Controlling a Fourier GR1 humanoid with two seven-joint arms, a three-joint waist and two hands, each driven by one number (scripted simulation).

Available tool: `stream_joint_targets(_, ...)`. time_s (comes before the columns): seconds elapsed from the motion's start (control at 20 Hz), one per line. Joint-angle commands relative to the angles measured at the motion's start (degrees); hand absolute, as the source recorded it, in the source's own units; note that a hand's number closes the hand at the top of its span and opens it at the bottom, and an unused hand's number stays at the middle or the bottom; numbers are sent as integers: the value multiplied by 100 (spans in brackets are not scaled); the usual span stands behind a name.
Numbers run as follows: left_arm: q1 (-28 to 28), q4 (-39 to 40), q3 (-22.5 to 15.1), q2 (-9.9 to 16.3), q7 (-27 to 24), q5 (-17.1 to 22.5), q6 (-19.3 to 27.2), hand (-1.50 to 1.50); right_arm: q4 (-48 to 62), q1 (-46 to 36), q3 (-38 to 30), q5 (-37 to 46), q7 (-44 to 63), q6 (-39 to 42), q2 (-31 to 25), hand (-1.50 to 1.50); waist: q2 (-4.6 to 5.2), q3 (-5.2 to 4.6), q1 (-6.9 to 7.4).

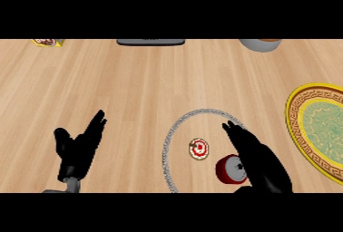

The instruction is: Pick the can from the placemat and place it in the plate

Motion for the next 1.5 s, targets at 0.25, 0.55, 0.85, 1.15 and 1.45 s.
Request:
stream_joint_targets(0.25, -198, 605, 159, -178, -233, -145, -173, 0, 626, -133, 179, 454, -749, 270, -176, 150, 25, -25, -19)
stream_joint_targets(0.55, -13, 314, 291, -200, -49, -92, -269, 0, 951, -25, 89, 982, -1105, -172, -73, 150, 21, -24, -17)
stream_joint_targets(0.85, 83, 181, 196, -303, -55, -169, -201, 0, 103, -23, -254, 986, -1617, -1211, 30, 150, 9, -17, -44)
stream_joint_targets(1.15, -18, 142, 199, -182, 62, -174, -292, 0, 1146, -1056, -945, 2730, 1582, -2267, 1608, 150, 56, -37, 62)
stream_joint_targets(1.45, -56, 209, 261, -92, -35, -164, -411, 0, 1743, -2375, -951, 4207, 3328, -3234, 1634, 150, 51, -33, 204)
